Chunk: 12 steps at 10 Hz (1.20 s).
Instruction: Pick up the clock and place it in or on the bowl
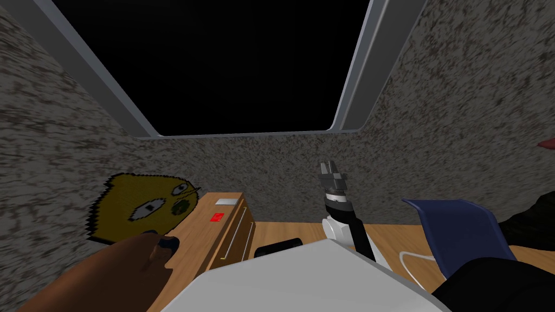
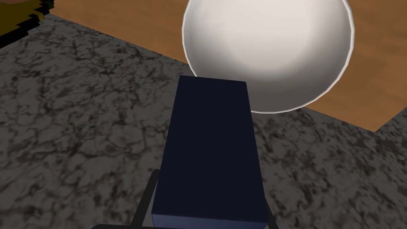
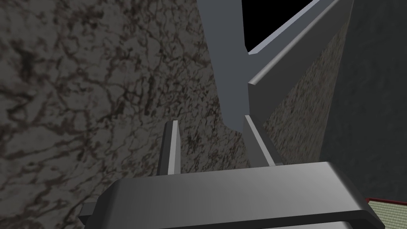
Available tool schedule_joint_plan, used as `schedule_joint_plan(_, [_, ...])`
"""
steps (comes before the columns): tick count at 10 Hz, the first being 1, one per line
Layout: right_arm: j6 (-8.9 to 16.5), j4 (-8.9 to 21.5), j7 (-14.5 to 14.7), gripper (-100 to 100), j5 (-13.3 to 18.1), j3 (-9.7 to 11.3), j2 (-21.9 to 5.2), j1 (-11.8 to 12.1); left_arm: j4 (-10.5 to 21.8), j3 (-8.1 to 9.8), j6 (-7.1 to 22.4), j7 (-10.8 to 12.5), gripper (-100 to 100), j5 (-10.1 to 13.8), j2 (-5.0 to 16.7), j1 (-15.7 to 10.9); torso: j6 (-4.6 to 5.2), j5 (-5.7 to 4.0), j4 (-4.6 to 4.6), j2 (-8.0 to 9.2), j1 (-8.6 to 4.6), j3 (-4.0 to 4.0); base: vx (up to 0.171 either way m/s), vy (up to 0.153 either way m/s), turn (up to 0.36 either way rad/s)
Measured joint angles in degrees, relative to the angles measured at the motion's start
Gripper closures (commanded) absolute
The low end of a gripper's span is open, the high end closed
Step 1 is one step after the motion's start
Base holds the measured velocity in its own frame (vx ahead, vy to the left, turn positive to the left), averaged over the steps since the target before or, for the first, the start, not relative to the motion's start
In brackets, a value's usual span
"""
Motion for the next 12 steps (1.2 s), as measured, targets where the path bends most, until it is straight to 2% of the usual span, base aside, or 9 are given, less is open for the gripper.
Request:
schedule_joint_plan(1, [0.00, 0.00, 0.00, 0, 0.00, 0.00, 0.00, 0.00, 0.09, 0.04, -0.10, 0.27, -100, -0.01, 0.07, -0.03, -0.03, 0.03, -0.01, -0.01, -0.01, -0.01, 0.000, 0.000, 0.000])
schedule_joint_plan(5, [0.00, 0.00, 0.00, 0, 0.00, 0.00, 0.00, 0.00, 0.08, 0.04, -0.10, 0.26, -100, 0.00, 0.07, -0.03, -0.03, 0.02, -0.02, -0.03, -0.04, -0.02, 0.000, 0.000, 0.000])
schedule_joint_plan(6, [0.00, 0.00, 0.00, 0, 0.00, 0.00, 0.00, 0.00, 0.08, 0.04, -0.10, 0.26, 0, 0.00, 0.07, -0.03, -0.03, 0.02, -0.02, -0.03, -0.04, -0.02, 0.000, 0.000, 0.000])
schedule_joint_plan(7, [0.00, 0.00, 0.00, 0, 0.00, 0.00, 0.00, 0.00, 0.08, 0.04, -0.10, 0.26, -100, 0.00, 0.07, -0.03, -0.03, 0.02, -0.02, -0.03, -0.04, -0.02, -0.025, 0.000, 0.051])
schedule_joint_plan(8, [0.00, 0.00, 0.00, 0, 0.00, 0.00, 0.00, 0.00, 0.35, 0.32, -0.60, 0.77, -100, 0.44, 1.10, 0.76, -0.03, 0.00, -0.01, 0.03, -0.04, 0.01, -0.041, 0.000, 0.043])
schedule_joint_plan(9, [0.00, 0.00, 0.00, 0, 0.00, 0.00, 0.00, 0.00, -0.70, 1.99, -0.77, 1.08, -100, 2.07, 2.77, 3.80, -0.02, 0.00, 0.01, 0.08, -0.06, 0.04, -0.031, -0.002, 0.002])
schedule_joint_plan(11, [0.00, 0.00, 0.00, 0, 0.00, 0.00, 0.00, 0.00, 0.64, 0.90, -1.69, 2.88, -100, 1.59, 4.33, 2.55, -0.03, 0.01, 0.01, 0.08, -0.05, 0.04, -0.038, 0.001, 0.042])
schedule_joint_plan(12, [0.00, 0.00, 0.00, 0, 0.00, 0.00, 0.00, 0.00, 0.18, 1.59, -1.83, 3.56, -100, 2.44, 5.73, 3.96, -0.03, 0.01, 0.01, 0.10, -0.04, 0.05, -0.041, 0.002, 0.032])
